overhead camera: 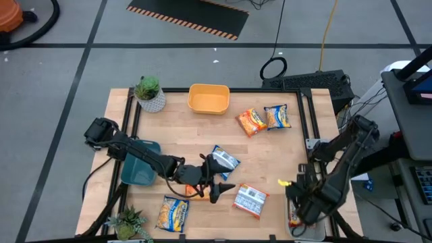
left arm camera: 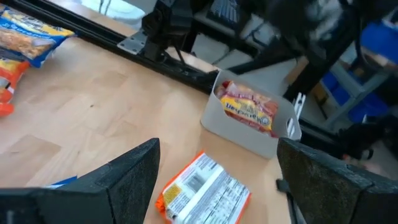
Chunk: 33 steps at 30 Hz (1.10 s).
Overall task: Sort Maruchan noodles
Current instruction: Put the top right blue noodle pack into the blue bin
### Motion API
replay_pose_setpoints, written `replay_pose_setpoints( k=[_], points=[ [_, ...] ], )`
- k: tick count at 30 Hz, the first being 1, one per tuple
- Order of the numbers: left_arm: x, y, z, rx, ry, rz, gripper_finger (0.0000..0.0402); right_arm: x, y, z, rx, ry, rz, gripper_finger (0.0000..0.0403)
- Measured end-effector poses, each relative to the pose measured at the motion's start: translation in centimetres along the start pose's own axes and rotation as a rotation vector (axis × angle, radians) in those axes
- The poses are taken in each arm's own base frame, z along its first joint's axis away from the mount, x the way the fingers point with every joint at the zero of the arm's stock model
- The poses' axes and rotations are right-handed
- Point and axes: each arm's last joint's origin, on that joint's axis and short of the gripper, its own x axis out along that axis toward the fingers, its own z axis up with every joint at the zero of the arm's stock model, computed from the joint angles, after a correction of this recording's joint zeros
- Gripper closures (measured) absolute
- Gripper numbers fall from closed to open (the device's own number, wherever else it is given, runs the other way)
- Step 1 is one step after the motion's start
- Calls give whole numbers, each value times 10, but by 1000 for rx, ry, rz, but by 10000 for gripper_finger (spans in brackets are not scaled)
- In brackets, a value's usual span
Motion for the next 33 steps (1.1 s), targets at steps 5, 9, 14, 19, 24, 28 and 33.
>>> replay_pose_setpoints(
  k=[5,9,14,19,24,28,33],
  points=[
    [4,19,-5,20,164,-2,73,-8,-24,9,-42,-182,-113,223],
    [5,37,-12,37,300,72,73,-11,-40,20,-62,-301,-222,223],
    [7,55,-10,24,356,139,73,0,-65,44,1,-261,-307,223],
    [10,66,-3,22,358,133,73,32,-90,67,-40,-177,-339,223],
    [10,70,-1,11,366,137,73,71,-115,83,-121,-87,-238,223],
    [9,72,-4,21,393,150,73,103,-131,90,-129,-79,-125,222],
    [7,73,-7,25,432,170,73,130,-150,90,-119,-87,-136,212]
  ],
)
